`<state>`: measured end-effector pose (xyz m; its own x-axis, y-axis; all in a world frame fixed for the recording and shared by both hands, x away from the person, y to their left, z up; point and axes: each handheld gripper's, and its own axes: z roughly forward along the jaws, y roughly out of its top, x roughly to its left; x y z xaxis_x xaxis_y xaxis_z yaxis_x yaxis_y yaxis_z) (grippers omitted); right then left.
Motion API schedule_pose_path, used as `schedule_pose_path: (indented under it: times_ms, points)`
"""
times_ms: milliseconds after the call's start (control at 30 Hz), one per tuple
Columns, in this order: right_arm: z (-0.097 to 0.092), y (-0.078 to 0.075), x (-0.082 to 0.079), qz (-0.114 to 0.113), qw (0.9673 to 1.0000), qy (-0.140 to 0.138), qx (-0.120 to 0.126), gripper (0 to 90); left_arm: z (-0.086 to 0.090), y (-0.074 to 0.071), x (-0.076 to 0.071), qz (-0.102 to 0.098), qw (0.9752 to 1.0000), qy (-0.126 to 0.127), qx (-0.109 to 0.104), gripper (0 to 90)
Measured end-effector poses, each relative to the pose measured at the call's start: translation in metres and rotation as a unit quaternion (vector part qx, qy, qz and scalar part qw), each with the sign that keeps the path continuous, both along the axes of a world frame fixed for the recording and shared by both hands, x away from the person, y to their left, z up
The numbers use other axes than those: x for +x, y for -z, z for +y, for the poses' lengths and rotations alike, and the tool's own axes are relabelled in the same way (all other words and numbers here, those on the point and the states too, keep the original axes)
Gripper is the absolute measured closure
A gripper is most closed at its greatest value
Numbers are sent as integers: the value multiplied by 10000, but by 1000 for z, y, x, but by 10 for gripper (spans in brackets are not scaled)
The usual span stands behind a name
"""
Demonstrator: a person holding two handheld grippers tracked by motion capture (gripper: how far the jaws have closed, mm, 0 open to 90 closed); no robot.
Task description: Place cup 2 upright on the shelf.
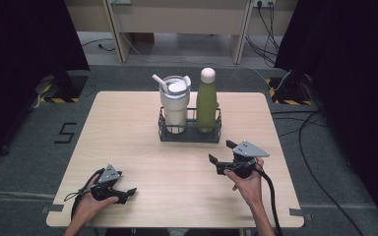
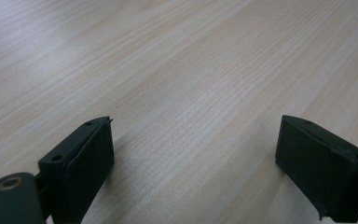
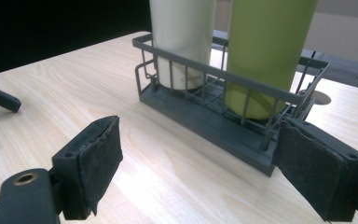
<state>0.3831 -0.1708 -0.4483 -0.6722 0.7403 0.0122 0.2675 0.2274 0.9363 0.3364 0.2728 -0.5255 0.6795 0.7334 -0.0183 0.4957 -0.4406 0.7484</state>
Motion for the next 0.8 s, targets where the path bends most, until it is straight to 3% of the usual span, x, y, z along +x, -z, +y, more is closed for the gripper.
schedule_pose_path:
  times_ms: [800]
  points:
    - [-1, 14, -19, 173, 9998, -113, -28, 154, 0, 0, 0, 0, 10000, 4, 7, 108]
